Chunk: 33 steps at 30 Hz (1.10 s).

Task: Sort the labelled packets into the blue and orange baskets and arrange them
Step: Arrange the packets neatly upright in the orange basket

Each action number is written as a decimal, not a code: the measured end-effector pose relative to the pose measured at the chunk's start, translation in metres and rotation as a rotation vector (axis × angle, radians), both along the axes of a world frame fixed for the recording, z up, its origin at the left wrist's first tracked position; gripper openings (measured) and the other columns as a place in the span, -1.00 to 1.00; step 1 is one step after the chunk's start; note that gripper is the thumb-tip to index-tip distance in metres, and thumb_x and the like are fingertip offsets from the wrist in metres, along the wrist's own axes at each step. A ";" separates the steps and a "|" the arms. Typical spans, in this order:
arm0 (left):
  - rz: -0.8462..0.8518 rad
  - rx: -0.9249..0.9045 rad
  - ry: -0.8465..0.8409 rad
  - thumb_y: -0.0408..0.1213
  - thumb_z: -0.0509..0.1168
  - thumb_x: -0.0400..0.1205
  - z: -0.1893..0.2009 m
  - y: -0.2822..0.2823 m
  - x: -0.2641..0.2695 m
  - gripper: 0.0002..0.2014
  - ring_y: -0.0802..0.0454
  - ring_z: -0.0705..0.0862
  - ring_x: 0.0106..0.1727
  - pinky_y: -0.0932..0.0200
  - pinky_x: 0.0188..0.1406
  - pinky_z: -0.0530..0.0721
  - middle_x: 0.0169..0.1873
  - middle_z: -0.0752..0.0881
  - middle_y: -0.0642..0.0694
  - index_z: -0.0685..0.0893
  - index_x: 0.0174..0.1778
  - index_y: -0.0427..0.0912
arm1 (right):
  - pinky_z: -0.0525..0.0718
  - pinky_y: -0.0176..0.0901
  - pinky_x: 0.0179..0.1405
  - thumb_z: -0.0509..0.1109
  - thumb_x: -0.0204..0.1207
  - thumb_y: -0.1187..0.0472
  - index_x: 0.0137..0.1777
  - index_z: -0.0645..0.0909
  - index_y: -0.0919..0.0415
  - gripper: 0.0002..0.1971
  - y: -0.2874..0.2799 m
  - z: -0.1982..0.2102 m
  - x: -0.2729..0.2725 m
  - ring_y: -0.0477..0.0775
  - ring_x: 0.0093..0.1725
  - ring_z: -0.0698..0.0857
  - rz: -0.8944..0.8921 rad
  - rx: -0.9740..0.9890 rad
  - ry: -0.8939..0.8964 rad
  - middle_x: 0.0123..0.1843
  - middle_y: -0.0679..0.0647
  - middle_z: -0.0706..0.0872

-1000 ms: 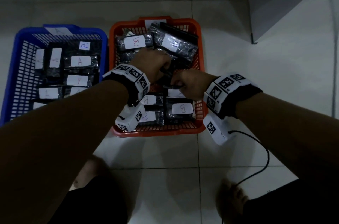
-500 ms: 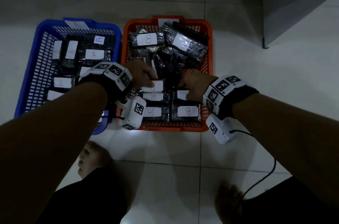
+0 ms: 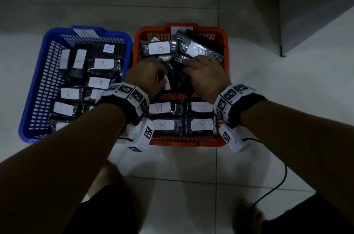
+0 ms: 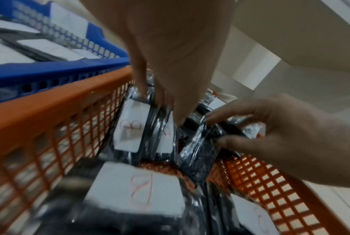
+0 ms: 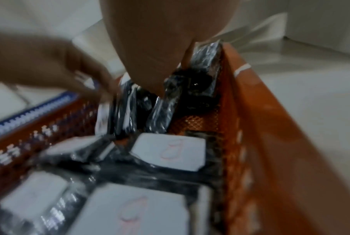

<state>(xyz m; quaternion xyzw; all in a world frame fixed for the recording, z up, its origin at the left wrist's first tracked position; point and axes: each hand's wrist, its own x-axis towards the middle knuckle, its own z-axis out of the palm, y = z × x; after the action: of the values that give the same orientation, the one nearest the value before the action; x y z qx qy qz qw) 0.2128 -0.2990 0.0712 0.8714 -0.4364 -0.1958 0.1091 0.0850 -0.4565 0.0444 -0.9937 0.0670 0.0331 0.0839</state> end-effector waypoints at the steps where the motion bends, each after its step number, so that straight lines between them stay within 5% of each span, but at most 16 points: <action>1: 0.009 -0.075 -0.077 -0.19 0.41 0.51 0.001 -0.002 0.003 -0.75 -0.10 0.62 0.17 -0.04 0.01 0.68 0.15 0.65 -0.09 0.74 0.10 -0.08 | 0.44 0.17 0.29 0.38 0.46 0.26 0.28 0.66 0.17 -0.63 0.000 -0.001 0.001 0.24 0.39 0.49 0.041 -0.065 0.036 0.39 0.09 0.61; 5: 0.010 -0.173 -0.237 -0.21 0.43 0.45 -0.001 -0.008 0.019 -0.54 -0.32 0.52 0.31 -0.17 0.13 0.61 0.31 0.55 -0.27 0.65 0.29 -0.19 | 0.38 0.18 0.28 0.41 0.41 0.20 0.26 0.67 0.16 -0.61 0.000 0.000 0.009 0.26 0.42 0.47 0.100 -0.208 0.033 0.39 0.11 0.62; 9: -0.046 -0.167 -0.187 -0.07 0.36 0.46 -0.008 -0.021 0.039 -0.44 -0.27 0.49 0.39 -0.20 0.23 0.59 0.37 0.53 -0.24 0.55 0.40 -0.15 | 0.40 0.24 0.26 0.48 0.36 0.15 0.32 0.62 0.18 -0.52 0.000 0.005 0.016 0.30 0.42 0.47 -0.012 -0.223 -0.013 0.42 0.19 0.56; 16: 0.002 -0.027 -0.104 -0.12 0.43 0.48 -0.008 -0.040 0.049 -0.60 -0.23 0.61 0.21 -0.12 0.08 0.66 0.20 0.64 -0.20 0.67 0.25 -0.07 | 0.46 0.16 0.21 0.46 0.38 0.29 0.47 0.45 0.17 -0.39 -0.007 0.011 0.018 0.32 0.35 0.50 -0.264 -0.037 -0.058 0.42 0.26 0.50; 20: 0.006 -0.035 -0.115 -0.03 0.39 0.48 -0.007 -0.037 0.048 -0.72 -0.19 0.65 0.10 -0.06 -0.02 0.66 0.10 0.65 -0.14 0.71 0.07 0.00 | 0.41 0.18 0.31 0.41 0.47 0.14 0.46 0.44 0.21 -0.45 -0.019 0.009 0.014 0.33 0.42 0.45 -0.316 -0.011 -0.045 0.48 0.27 0.47; 26: 0.037 -0.244 -0.152 0.03 0.34 0.57 0.010 -0.032 0.041 -0.64 -0.19 0.68 0.06 0.05 -0.07 0.58 0.08 0.71 -0.17 0.63 0.15 -0.14 | 0.47 0.07 0.18 0.45 0.45 0.22 0.52 0.40 0.22 -0.39 -0.027 0.016 0.014 0.29 0.33 0.50 -0.335 0.071 -0.091 0.39 0.24 0.52; 29: 0.063 -0.299 -0.090 0.06 0.34 0.58 0.022 -0.027 0.037 -0.64 -0.08 0.69 -0.11 0.17 -0.23 0.50 -0.09 0.73 -0.13 0.62 0.07 -0.18 | 0.55 0.02 0.16 0.44 0.47 0.27 0.45 0.48 0.24 -0.48 -0.031 0.018 0.013 0.27 0.30 0.52 -0.377 0.193 -0.113 0.37 0.25 0.50; 33: -0.012 -0.097 0.058 -0.03 0.46 0.51 0.034 -0.014 0.022 -0.70 -0.01 0.70 -0.15 0.17 -0.16 0.61 -0.20 0.72 -0.05 0.72 0.00 -0.17 | 0.53 -0.11 0.09 0.41 0.49 0.20 0.38 0.48 0.15 -0.56 -0.030 0.026 0.002 0.22 0.25 0.54 -0.394 0.319 -0.106 0.28 0.17 0.63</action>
<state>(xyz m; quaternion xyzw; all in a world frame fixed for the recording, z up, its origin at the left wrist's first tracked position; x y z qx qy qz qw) 0.2349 -0.3125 0.1054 0.8565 -0.4470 -0.2003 0.1627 0.0874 -0.4865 0.0705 -0.9360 0.2486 -0.0256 0.2477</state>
